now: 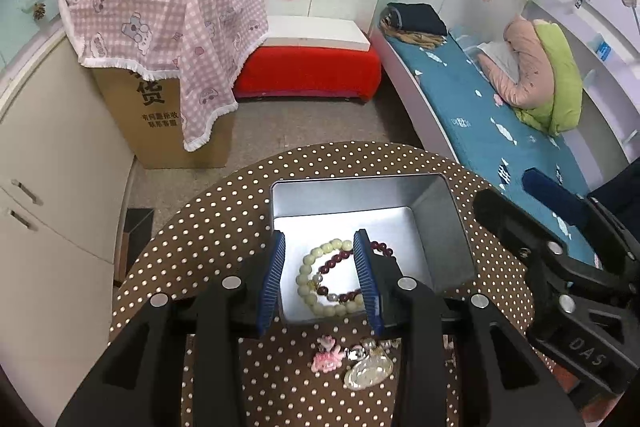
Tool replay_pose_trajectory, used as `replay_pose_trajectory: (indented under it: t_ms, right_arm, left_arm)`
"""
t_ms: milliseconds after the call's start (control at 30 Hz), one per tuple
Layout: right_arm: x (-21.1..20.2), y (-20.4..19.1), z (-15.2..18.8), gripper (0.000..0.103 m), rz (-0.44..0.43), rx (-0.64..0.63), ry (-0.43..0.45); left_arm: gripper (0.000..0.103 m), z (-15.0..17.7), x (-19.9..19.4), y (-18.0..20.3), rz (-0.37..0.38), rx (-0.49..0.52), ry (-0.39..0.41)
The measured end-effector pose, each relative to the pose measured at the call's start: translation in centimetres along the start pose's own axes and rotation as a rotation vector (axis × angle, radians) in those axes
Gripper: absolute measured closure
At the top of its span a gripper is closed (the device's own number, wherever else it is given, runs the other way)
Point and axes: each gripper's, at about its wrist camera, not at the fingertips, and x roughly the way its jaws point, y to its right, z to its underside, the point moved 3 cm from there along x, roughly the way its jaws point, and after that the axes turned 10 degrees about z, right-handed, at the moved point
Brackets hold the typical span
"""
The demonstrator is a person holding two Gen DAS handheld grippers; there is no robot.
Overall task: Organize jewelry
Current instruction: 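Lift both open grippers out of the box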
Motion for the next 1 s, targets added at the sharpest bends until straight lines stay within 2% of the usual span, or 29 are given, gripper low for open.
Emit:
replay_pose_trajectory:
  t_ms: [167,233,467,567,767,1000]
  right_arm:
    - [-3.4,0.0,0.4,0.023,0.025,-0.023,0.043]
    - [-4.6,-0.1,0.5,0.021,0.032,-0.028,0.052]
    - [-8.6,0.1,2.3,0.019,0.063,-0.033,0.079]
    - [-9.8,0.3,3.4,0.017,0.067,-0.036,0.079]
    - [-10.6,0.9,6.0,0.017,0.074,-0.049,0.051]
    - [-9.3,1.7,9.4,0.017,0.075,-0.067,-0.02]
  left_arm:
    - [0.067,1.0,-2.3,0.9,-0.003,0.013,0.023]
    - [0.057,1.5,-3.3,1.2,-0.003,0.023,0.038]
    - [0.056,3.8,-6.3,2.3,-0.022,0.049,0.07]
    - [0.052,5.4,-7.2,2.2,-0.022,0.042,0.081]
    - [0.051,8.2,-7.7,1.1,-0.034,0.026,0.066]
    - [0.051,10.7,-6.6,-0.6,-0.05,0.002,0.013]
